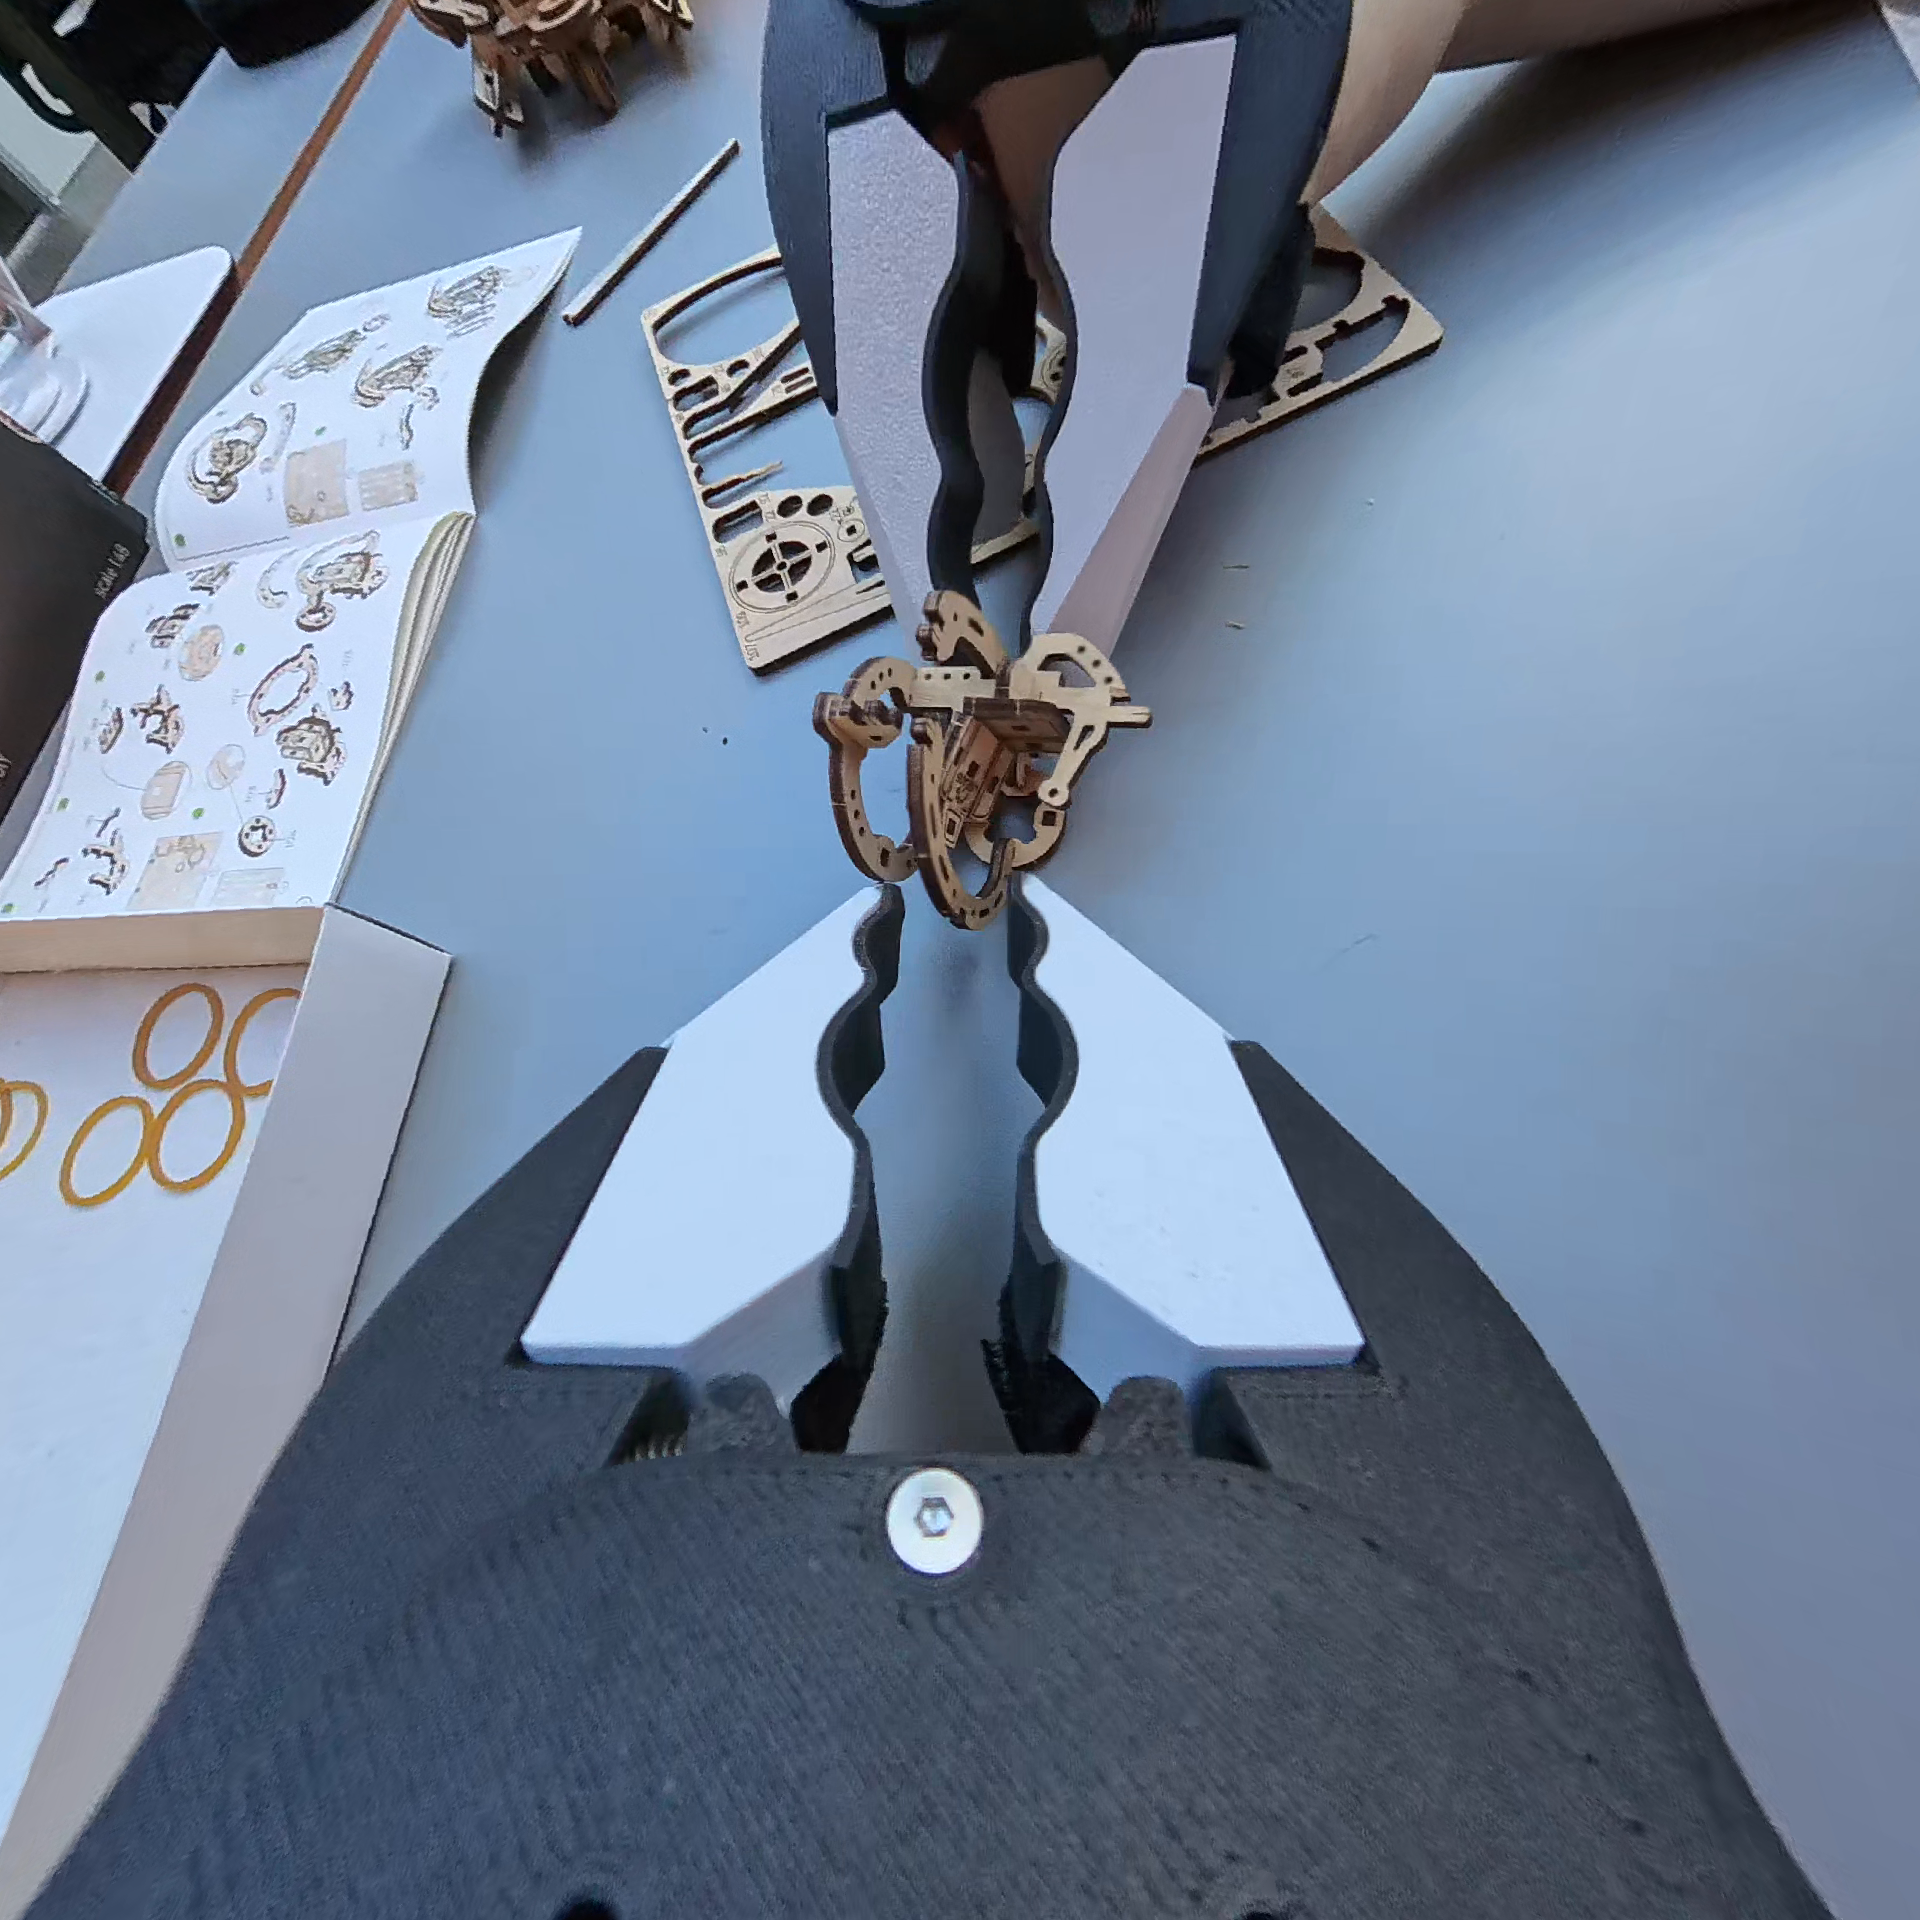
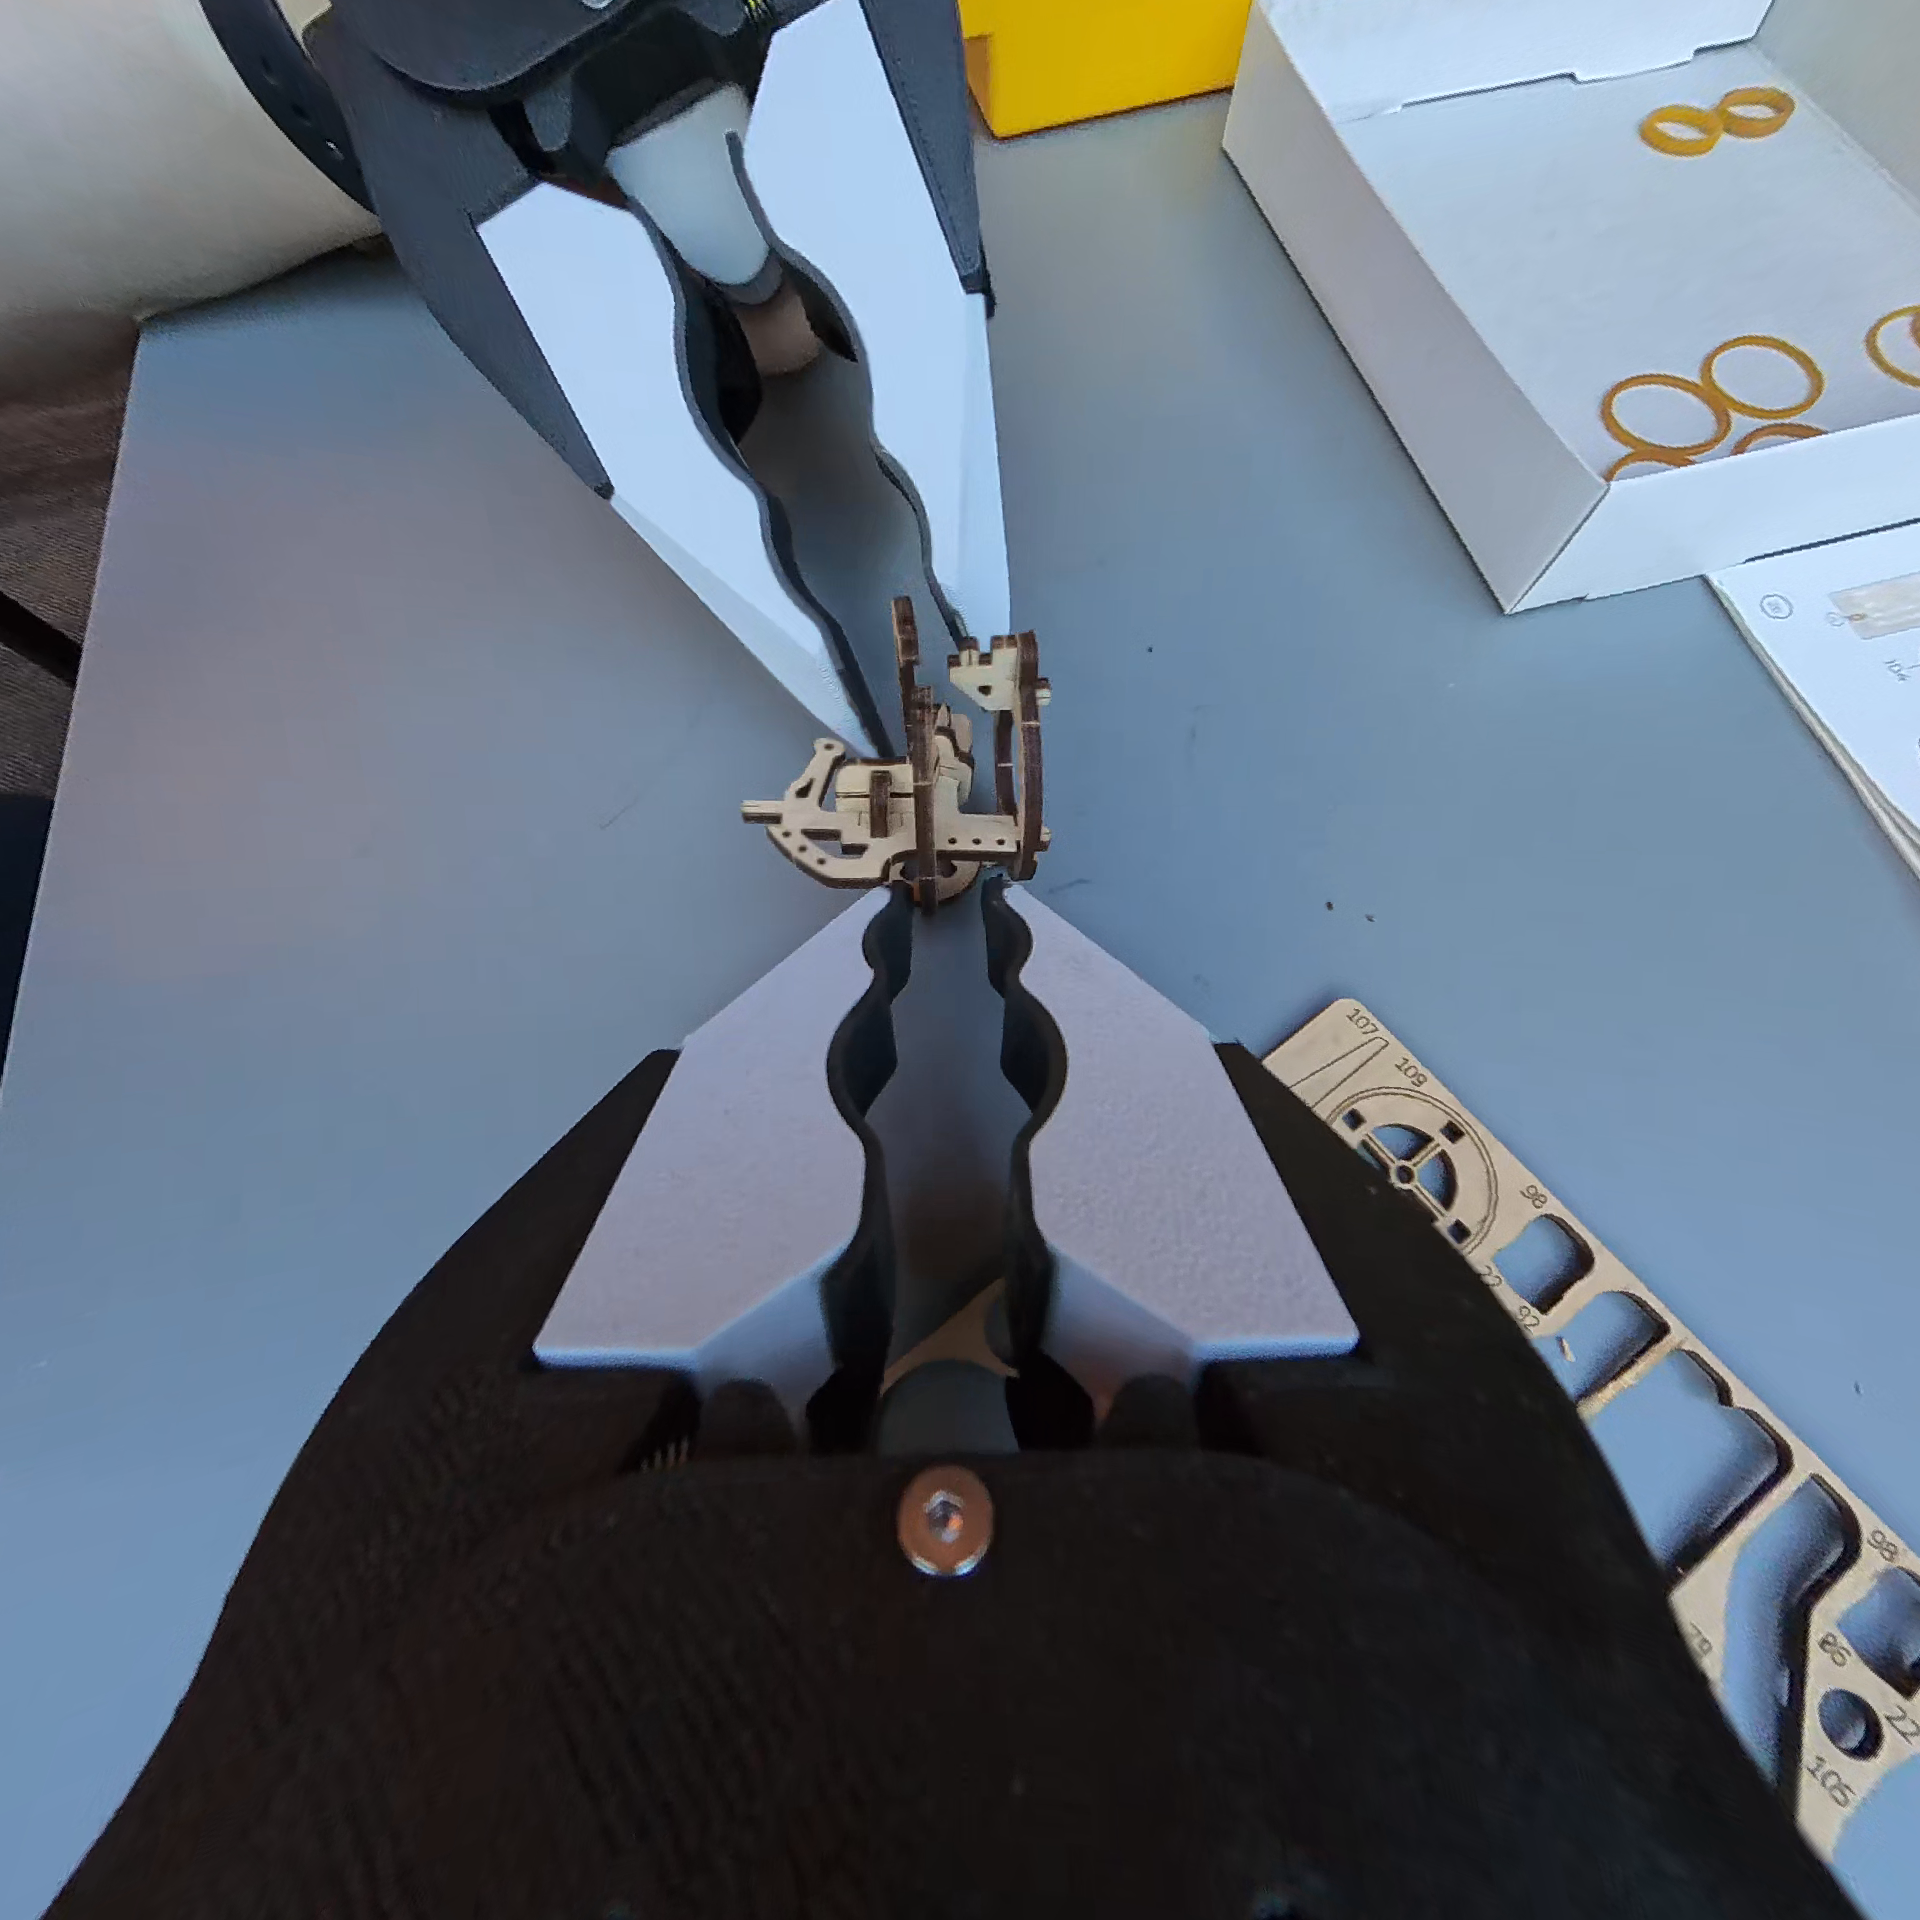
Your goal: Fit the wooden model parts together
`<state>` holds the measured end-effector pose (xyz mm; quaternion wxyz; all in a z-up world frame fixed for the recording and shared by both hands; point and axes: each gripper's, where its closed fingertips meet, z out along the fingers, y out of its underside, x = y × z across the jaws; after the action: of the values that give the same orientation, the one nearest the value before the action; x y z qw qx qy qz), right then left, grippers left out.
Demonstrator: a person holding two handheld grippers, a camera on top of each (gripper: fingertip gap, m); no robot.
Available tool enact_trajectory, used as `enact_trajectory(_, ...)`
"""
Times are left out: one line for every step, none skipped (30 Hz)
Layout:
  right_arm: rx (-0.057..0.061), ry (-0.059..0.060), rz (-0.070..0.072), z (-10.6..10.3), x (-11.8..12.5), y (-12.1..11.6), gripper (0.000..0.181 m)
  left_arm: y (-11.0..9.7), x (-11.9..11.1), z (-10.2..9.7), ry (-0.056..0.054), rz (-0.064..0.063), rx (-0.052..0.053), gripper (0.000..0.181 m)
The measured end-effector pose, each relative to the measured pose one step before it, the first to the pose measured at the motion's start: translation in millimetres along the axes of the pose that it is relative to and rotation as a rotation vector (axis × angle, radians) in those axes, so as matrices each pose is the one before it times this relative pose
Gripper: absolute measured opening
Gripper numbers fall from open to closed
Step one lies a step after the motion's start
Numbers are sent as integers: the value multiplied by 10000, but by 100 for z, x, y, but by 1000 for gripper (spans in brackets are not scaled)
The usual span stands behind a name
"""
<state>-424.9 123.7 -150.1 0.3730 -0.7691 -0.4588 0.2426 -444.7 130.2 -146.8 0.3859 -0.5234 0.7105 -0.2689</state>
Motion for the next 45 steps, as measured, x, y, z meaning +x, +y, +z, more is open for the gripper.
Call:
enact_trajectory(34, -24, 82, -16, 52, -36, 11, 19, 8, 16, 32, -22, -14, 12)
enact_trajectory(38, -9, 82, -34, 66, -27, 10, 53, 155, 42, 114, 21, -41, 6)
enact_trajectory(12, -39, 71, -15, 22, -7, 10, 73, 52, 64, 26, 32, -62, 5)
enact_trajectory(-17, -37, 59, 13, 10, 23, 11, 130, -17, 102, -34, 39, -110, 5)
enact_trajectory(-63, -71, 102, 52, -25, 91, 12, 192, 74, 159, -5, 84, -163, 6)
enact_trajectory(-120, -91, 158, 70, -32, 178, 16, 194, 134, 168, 17, 127, -176, 6)
enact_trajectory(-101, -98, 173, 19, -40, 144, 18, -77, 99, 84, -5, 120, 4, 1)
enact_trajectory(97, -48, 175, -82, 50, -79, 18, -74, -16, 67, -83, 122, 15, 1)
enact_trajectory(103, 30, 225, -122, 206, -72, 17, -62, 22, 25, -26, 84, 24, 1)
enact_trajectory(85, -10, 213, -127, 176, -40, 17, -18, 18, 5, 6, 12, 8, 1)
enact_trajectory(74, -67, 178, -122, 74, -47, 18, 8, -23, 7, 6, -31, -6, 1)
enact_trajectory(92, -28, 81, -90, 48, -98, 18, 13, -64, 12, -18, -37, -11, 1)
enact_trajectory(84, 50, 11, -75, 64, -97, 18, -7, -63, -12, -29, -26, 9, 1)
enact_trajectory(43, 73, -63, -67, 48, -68, 18, -64, -81, -52, -40, -38, 55, 3)
enact_trajectory(41, 103, -127, -62, 49, -67, 19, -106, -100, -75, -31, -72, 88, 7)
enact_trajectory(-2, 108, -151, -52, 58, 14, 19, -118, -143, -102, -24, -116, 101, 11)
enact_trajectory(-28, 76, -196, -39, 33, 25, 19, -130, -185, -99, -39, -146, 111, 15)
enact_trajectory(-46, -3, -225, 2, -100, 76, 19, -121, -109, -102, 7, -120, 99, 16)
enact_trajectory(-84, 22, -158, 49, -55, 112, 19, -99, -81, -77, 0, -79, 82, 15)
enact_trajectory(-94, 77, -81, 69, 63, 129, 19, -68, -42, -53, 5, -47, 63, 11)
enact_trajectory(-50, -21, -58, 57, -44, 56, 18, -43, 25, -40, 34, -14, 33, 6)
enact_trajectory(-9, -15, -12, 29, -6, 35, 17, 7, 24, 10, 15, 12, -5, 6)
enact_trajectory(-8, 42, 93, -19, 134, 33, 16, 29, 14, 24, -11, 18, -23, 6)
enact_trajectory(26, 6, 104, -56, 105, -10, 16, -12, 40, 14, 13, 25, 2, 5)
enact_trajectory(30, -38, 30, -97, 16, -1, 15, -59, 74, -13, 37, 22, 34, 4)
enact_trajectory(6, 29, -25, -128, 86, 37, 14, -23, -18, -17, -9, -9, 15, 2)
enact_trajectory(-21, 92, -61, -129, 153, 66, 14, 13, -35, 6, -7, -21, -4, 1)
enact_trajectory(-69, 74, -109, -120, 82, 96, 14, 13, 42, 14, 43, -8, -16, 1)
enact_trajectory(-34, 45, -193, -86, -29, 48, 14, 10, 11, 0, -7, 15, -8, 1)
enact_trajectory(13, 16, -238, -20, -105, -6, 15, -22, -42, -7, -60, 33, 20, 2)
enact_trajectory(-31, 60, -169, 53, -31, 55, 16, -36, -32, -25, -66, 34, 27, 5)
enact_trajectory(-66, 58, -102, 96, -25, 84, 16, -48, 13, -14, -17, 31, 27, 11)
enact_trajectory(-70, 19, -104, 141, -60, 75, 17, -8, -32, -21, -21, -8, 14, 14)
enact_trajectory(-49, 64, -55, 112, 56, 40, 17, -11, -55, -46, 0, -69, 16, 17)
enact_trajectory(11, 79, -16, 42, 121, -43, 17, 37, -1, -87, 69, -121, -6, 16)
enact_trajectory(78, 1, -4, -36, 67, -112, 17, 110, -39, -114, 66, -135, -39, 16)
enact_trajectory(86, -26, 30, -90, 93, -112, 17, 137, -120, -94, 24, -108, -45, 15)
enact_trajectory(40, 21, 37, -115, 204, -29, 17, 138, -100, -95, 22, -61, -37, 13)
enact_trajectory(33, 39, 12, -114, 219, -25, 17, 57, -118, -57, -16, -45, 7, 11)
enact_trajectory(38, -12, -11, -74, 109, -11, 17, -37, -173, -19, -71, -42, 58, 10)
enact_trajectory(35, -77, -12, -34, -48, -41, 17, -17, -152, 38, -64, -27, 15, 7)
enact_trajectory(82, -120, -61, 2, -172, -125, 17, 35, -104, 54, -61, -2, -30, 6)
enact_trajectory(80, -109, -115, 56, -202, -127, 17, 29, -54, 43, -54, 44, -26, 4)
enact_trajectory(21, 0, -82, 85, -34, -45, 17, -8, 46, 36, -17, 88, -7, 3)
enact_trajectory(-20, 21, -30, 94, -1, 10, 17, -23, 138, 4, 20, 121, 11, 3)
